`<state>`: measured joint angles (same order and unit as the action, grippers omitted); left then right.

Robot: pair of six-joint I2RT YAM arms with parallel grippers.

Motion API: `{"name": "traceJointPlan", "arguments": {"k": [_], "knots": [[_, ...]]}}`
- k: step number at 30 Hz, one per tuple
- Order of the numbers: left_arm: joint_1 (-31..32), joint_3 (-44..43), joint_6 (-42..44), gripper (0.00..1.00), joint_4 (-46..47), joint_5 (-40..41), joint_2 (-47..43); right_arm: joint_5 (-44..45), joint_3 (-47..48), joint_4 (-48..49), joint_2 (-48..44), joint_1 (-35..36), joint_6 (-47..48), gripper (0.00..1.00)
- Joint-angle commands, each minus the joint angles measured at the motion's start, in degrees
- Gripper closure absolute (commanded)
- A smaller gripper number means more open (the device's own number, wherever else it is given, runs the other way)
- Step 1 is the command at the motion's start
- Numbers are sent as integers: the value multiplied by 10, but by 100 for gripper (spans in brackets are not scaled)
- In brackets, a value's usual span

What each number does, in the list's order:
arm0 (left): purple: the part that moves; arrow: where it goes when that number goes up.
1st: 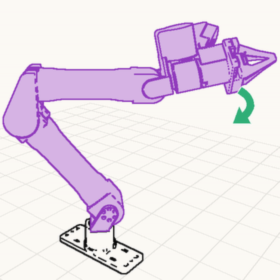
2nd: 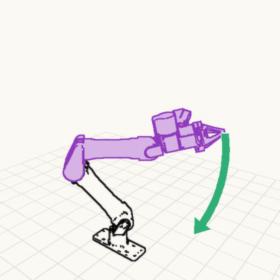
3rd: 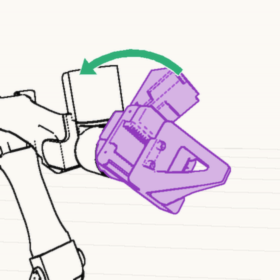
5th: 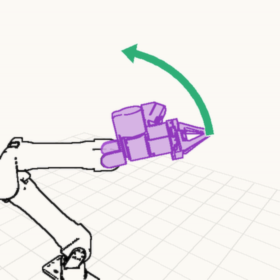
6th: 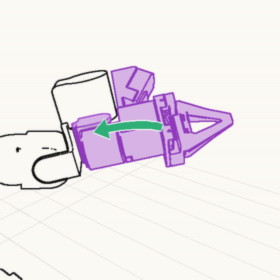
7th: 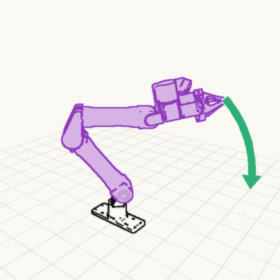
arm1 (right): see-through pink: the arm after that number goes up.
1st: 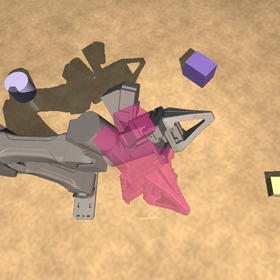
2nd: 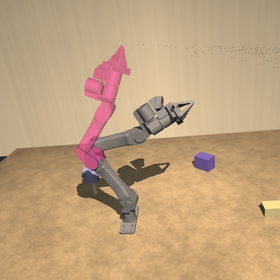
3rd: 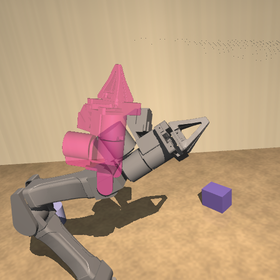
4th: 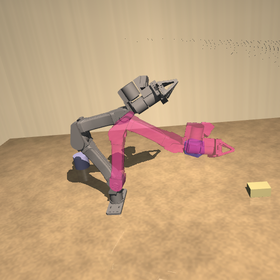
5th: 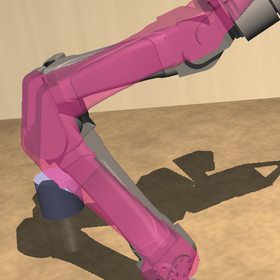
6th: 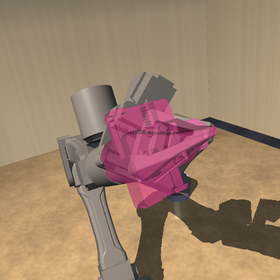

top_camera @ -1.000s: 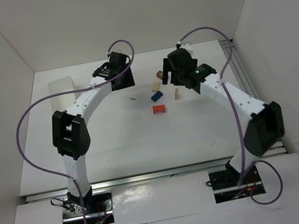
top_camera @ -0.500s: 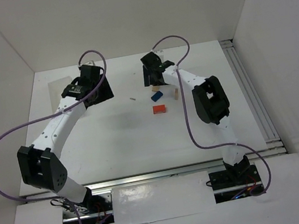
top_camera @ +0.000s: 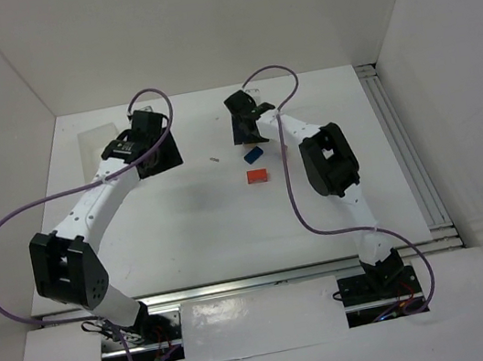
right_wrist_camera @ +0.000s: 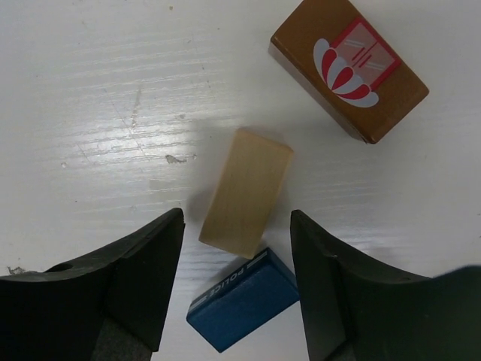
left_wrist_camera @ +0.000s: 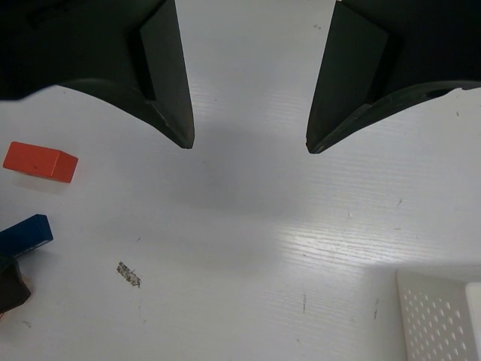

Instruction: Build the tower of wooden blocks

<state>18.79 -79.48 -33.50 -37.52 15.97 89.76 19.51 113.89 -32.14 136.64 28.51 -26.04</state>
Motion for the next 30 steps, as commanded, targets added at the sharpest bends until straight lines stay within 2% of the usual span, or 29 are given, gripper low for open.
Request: {"name": "traceJointPlan", "arguments": {"k": [1,3,4,6,12,15,17,20,24,26,30], "knots": [[-5,3,-11,26,5,3,-17,-23,19,12,12,-1,-1,35],[-10,3,-11,26,5,-3,-17,-28,28,12,22,-1,-1,39],[-10,3,-5,26,5,-12,-22,-28,34,5,30,-1,-1,46],[-17,3,2,26,11,-34,-22,-28,39,5,30,-1,-1,52],[-44,-37,13,26,-7,-73,-12,-83,82,5,18,-7,34,62],[-67,-54,24,25,-12,-125,-12,-147,45,66,-29,-7,72,63],[-88,-73,43,25,-12,-227,-2,-169,-12,115,-93,-7,86,68],[-116,-130,59,22,-37,-332,34,-211,-59,130,-161,-7,106,68],[-147,-168,71,9,-24,-476,71,-284,-137,143,-244,-1,135,66],[-153,-208,80,9,-35,-564,104,-298,-192,149,-298,5,154,66],[-142,-264,89,11,-47,-644,166,-321,-284,157,-389,17,174,64]]}}
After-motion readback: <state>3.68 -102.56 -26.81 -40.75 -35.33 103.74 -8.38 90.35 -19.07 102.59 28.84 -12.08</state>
